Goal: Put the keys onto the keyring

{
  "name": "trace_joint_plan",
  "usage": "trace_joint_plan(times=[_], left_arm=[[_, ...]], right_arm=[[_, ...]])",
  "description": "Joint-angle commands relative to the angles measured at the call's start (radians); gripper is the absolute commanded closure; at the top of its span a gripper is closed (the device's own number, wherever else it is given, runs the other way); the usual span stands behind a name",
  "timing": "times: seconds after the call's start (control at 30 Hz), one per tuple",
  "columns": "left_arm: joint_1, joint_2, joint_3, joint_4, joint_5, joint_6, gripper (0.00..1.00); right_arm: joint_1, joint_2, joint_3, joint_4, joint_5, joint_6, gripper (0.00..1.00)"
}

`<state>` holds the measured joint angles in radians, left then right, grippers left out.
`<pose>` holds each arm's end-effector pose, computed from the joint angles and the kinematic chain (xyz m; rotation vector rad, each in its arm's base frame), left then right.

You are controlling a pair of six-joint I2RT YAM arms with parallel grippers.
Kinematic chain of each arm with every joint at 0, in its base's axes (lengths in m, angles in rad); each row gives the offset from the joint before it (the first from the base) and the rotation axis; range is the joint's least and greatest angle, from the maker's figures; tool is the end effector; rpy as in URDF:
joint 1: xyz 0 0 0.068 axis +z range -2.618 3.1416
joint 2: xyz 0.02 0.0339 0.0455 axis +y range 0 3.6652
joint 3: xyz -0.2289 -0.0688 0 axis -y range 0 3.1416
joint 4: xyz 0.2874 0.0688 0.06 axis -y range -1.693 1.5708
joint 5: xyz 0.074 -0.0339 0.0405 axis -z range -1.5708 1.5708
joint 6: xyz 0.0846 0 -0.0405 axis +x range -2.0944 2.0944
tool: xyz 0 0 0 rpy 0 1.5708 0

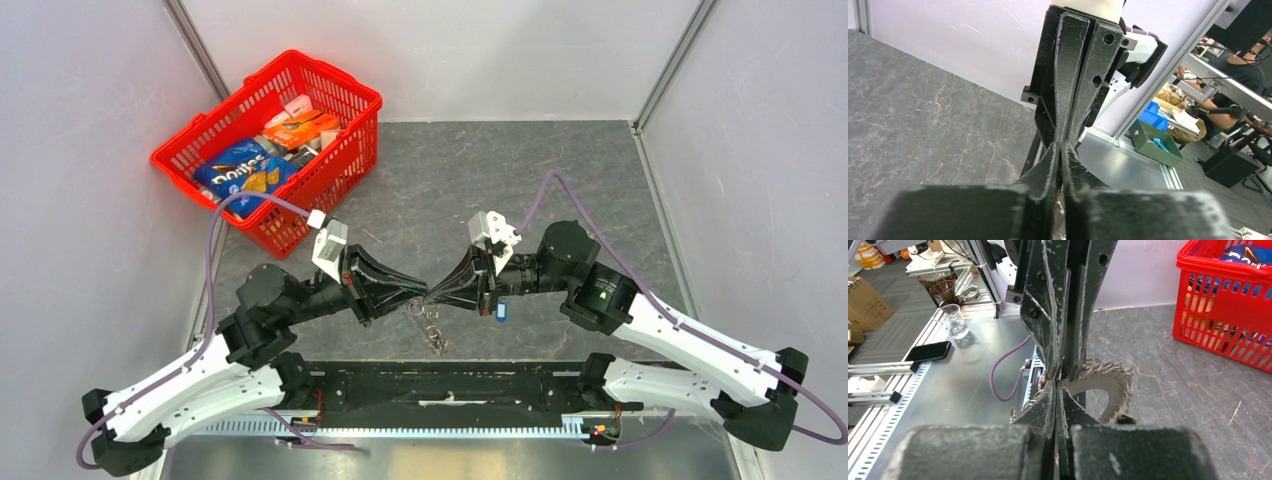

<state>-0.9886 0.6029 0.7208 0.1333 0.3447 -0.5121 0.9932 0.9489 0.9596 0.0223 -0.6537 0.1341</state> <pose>0.1183 -0.2317 0.3749 0.6638 1.3432 -1.4711 0.1286 0.2915 0.3673 -1.1935 1.2394 1.3620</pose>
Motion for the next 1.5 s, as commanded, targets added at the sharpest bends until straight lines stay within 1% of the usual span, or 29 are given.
trace_joint_plan(times=[0.0, 0.03, 0.07, 0.2, 0.37, 0.57, 0.93, 1.47], left_arm=[[0.002, -0.050, 0.013, 0.068, -0.022, -0.019, 0.71], [0.003, -0.069, 0.008, 0.067, -0.032, -0.019, 0.65], [0.002, -0.083, 0.003, 0.066, -0.036, -0.013, 0.63], [0.002, -0.120, -0.010, 0.066, -0.036, -0.011, 0.61], [0.002, -0.111, -0.016, 0.063, -0.021, -0.013, 0.60], [0.002, -0.091, -0.031, 0.103, 0.019, -0.017, 0.61], [0.002, -0.086, -0.053, 0.154, 0.065, -0.033, 0.62], [0.002, -0.071, -0.068, 0.212, 0.074, -0.048, 0.65]], right_arm=[[0.010, -0.046, 0.030, 0.018, -0.011, 0.020, 1.00], [0.010, -0.053, 0.031, 0.015, -0.006, 0.022, 1.00], [0.009, -0.059, 0.032, 0.011, -0.003, 0.023, 1.00], [0.010, -0.086, 0.041, -0.014, 0.021, 0.019, 1.00], [0.009, -0.098, 0.060, -0.021, 0.021, 0.026, 1.00], [0.010, -0.101, 0.076, -0.018, 0.025, 0.050, 1.00], [0.010, -0.112, 0.071, 0.059, 0.043, 0.108, 1.00], [0.010, -0.092, 0.049, 0.213, 0.025, 0.209, 1.00]])
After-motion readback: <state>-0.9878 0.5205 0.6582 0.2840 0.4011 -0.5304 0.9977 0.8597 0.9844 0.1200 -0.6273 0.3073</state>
